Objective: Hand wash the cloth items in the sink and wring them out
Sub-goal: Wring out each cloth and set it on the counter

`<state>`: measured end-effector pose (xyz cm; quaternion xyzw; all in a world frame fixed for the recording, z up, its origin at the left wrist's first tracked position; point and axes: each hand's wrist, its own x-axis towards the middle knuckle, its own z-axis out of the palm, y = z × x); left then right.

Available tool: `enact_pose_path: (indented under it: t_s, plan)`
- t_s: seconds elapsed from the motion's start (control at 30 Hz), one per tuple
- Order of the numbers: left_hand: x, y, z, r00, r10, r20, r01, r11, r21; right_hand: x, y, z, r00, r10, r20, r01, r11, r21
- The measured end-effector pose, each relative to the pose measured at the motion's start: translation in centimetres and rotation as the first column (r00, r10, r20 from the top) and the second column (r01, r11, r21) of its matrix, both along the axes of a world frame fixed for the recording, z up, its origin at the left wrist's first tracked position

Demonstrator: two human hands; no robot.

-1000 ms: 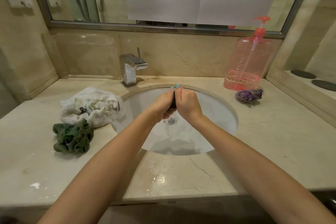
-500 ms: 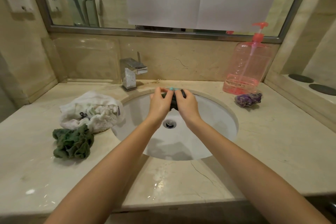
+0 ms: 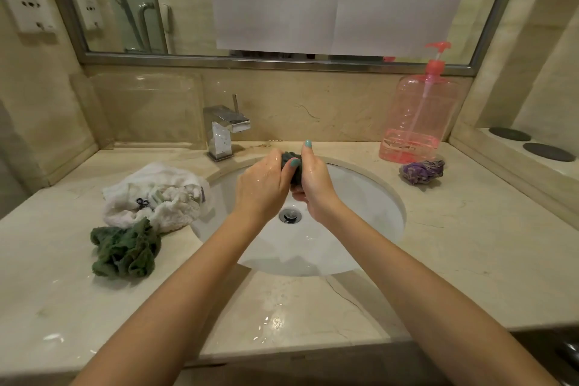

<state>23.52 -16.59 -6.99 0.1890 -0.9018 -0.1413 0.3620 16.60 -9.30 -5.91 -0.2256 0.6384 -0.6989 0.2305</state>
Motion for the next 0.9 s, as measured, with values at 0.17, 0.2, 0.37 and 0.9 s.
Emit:
enact_pose_path:
  t_s: [0.17,0.2,0.37,0.9]
  plan:
    - [-0.2,0.4,0.1,0.998,0.004,-0.060,0.000,0.997,0.080,0.5,0.0,-0.3,0.999,0.030,-0.022,-0.030,1.000,-0.009]
    - [-0.4,0.5,0.1,0.998,0.024,-0.062,-0.018,0.996,0.092,0.6,-0.1,-0.4,0.997,-0.011,-0.072,0.010,1.000,-0.014]
    - [-0.3,1.3,-1.3,0.982,-0.015,-0.187,0.109,0.858,0.502,-0.2,-0.7,-2.0,0.876,-0.090,-0.475,0.133,0.989,0.058]
    - [-1.8,1.4,-2.0,0.960,-0.133,-0.245,0.278,0.519,0.808,-3.2,1.1,-2.2,0.819,0.034,-0.572,0.119,0.966,0.229]
